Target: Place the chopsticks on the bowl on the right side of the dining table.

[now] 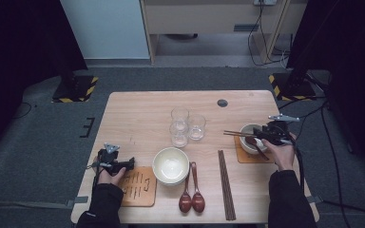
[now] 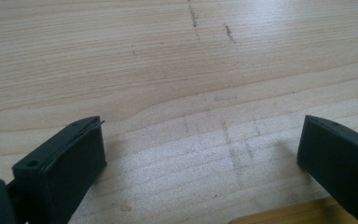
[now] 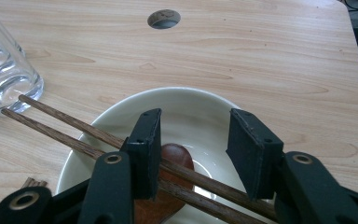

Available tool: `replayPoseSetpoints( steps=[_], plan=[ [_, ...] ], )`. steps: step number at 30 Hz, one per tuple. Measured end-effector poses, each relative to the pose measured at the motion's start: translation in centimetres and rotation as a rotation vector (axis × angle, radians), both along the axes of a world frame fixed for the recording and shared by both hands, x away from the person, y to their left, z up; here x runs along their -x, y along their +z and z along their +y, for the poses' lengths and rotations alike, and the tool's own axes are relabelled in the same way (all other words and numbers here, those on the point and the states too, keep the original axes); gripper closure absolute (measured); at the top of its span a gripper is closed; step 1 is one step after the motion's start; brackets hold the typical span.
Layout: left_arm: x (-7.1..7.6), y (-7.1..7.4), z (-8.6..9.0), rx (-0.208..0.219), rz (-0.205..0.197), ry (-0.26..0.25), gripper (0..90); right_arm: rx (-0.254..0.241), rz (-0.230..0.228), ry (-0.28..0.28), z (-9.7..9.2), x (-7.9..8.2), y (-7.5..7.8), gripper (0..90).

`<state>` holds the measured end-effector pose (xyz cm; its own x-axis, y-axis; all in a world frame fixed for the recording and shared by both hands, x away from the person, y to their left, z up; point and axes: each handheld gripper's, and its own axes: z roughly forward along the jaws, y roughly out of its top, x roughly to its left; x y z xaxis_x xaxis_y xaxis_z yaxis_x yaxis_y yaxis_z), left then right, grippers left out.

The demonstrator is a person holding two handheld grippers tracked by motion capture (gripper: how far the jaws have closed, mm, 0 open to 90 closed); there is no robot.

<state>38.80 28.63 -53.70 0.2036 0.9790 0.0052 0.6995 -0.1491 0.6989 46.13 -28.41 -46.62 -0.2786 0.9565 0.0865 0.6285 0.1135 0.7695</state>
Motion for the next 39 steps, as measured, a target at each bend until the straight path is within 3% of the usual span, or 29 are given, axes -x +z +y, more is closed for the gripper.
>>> replayPoseSetpoints(
  steps=[23, 30, 39],
  plan=[
    [0.0, 0.0, 0.0, 0.000, 0.000, 0.000, 0.0, 0.047, 0.031, 0.074, 0.4, 0.2, -0.2, 55.9],
    [0.0, 0.0, 0.0, 0.000, 0.000, 0.000, 0.0, 0.017, -0.004, 0.088, 0.3, 0.8, 0.5, 54.1],
    [0.0, 0.0, 0.0, 0.000, 0.000, 0.000, 0.0, -0.010, -0.055, 0.067, -1.0, 3.0, 1.7, 54.1]
  ],
)
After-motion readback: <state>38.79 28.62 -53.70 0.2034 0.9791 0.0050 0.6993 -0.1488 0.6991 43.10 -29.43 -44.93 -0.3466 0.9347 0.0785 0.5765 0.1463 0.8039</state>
